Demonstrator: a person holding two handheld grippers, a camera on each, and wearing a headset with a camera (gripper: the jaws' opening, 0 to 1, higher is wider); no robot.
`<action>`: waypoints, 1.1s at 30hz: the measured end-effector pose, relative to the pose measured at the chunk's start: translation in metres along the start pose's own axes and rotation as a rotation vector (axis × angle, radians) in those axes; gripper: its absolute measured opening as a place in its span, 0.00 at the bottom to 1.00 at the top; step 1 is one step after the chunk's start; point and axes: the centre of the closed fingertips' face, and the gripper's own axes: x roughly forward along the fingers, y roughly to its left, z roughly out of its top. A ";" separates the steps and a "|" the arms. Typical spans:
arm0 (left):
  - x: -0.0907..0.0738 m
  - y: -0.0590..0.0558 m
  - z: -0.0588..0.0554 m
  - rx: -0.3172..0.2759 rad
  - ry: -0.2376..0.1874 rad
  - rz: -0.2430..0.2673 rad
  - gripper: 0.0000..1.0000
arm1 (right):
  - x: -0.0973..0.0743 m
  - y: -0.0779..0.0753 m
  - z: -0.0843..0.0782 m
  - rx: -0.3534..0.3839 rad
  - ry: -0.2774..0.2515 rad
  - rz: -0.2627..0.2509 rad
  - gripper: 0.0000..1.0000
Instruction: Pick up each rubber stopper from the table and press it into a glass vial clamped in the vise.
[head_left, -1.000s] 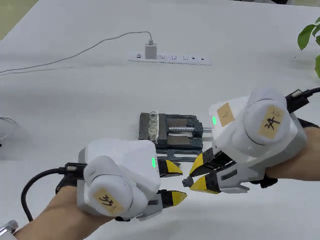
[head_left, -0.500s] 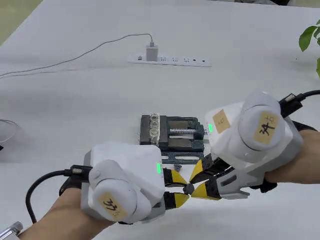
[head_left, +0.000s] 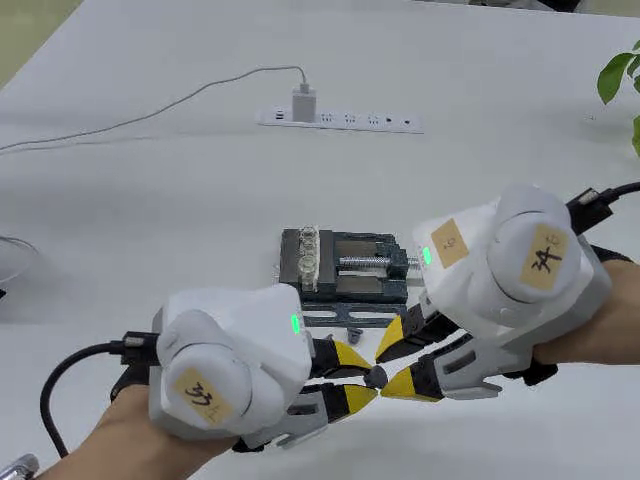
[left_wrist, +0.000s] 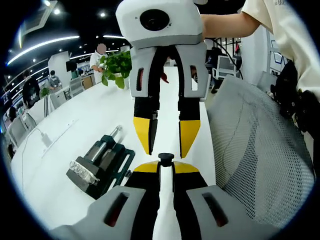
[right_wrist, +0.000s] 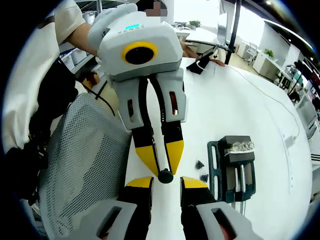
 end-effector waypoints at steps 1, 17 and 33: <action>-0.001 0.002 0.000 -0.008 -0.001 0.005 0.05 | -0.001 -0.001 0.000 -0.007 -0.002 -0.002 0.22; -0.003 0.008 0.009 -0.033 -0.044 0.038 0.05 | -0.016 -0.012 0.017 0.000 -0.099 -0.017 0.22; -0.003 0.005 0.012 -0.035 -0.066 0.035 0.05 | -0.015 -0.008 0.009 0.020 -0.088 0.001 0.12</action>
